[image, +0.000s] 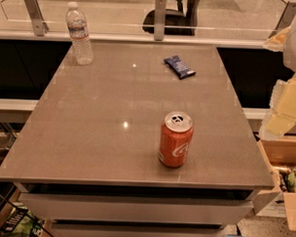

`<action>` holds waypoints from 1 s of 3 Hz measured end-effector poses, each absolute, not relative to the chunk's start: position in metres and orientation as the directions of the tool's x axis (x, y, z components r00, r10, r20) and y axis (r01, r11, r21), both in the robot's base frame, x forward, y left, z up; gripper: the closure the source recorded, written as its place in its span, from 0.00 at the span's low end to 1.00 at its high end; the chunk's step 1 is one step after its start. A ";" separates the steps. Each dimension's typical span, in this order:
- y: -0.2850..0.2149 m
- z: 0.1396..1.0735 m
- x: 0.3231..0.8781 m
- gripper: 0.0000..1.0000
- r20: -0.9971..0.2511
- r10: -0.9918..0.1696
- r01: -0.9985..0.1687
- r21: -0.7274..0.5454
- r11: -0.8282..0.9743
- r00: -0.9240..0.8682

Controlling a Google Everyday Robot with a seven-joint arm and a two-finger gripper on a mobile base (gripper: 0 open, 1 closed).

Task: Move coke can near water bottle

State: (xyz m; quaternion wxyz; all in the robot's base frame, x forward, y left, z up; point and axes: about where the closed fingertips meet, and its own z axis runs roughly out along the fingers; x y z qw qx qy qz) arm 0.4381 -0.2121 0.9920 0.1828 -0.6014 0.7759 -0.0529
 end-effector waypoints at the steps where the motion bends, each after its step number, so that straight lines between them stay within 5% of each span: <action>1: -0.212 0.992 0.438 0.00 -0.220 -0.953 -0.914 -0.302 0.271 -0.210; 3: -0.215 0.998 0.426 0.00 -0.301 -0.932 -0.904 -0.307 0.297 -0.204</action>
Offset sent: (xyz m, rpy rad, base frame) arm -0.0116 -0.0076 0.0071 0.1018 -0.0219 -0.0047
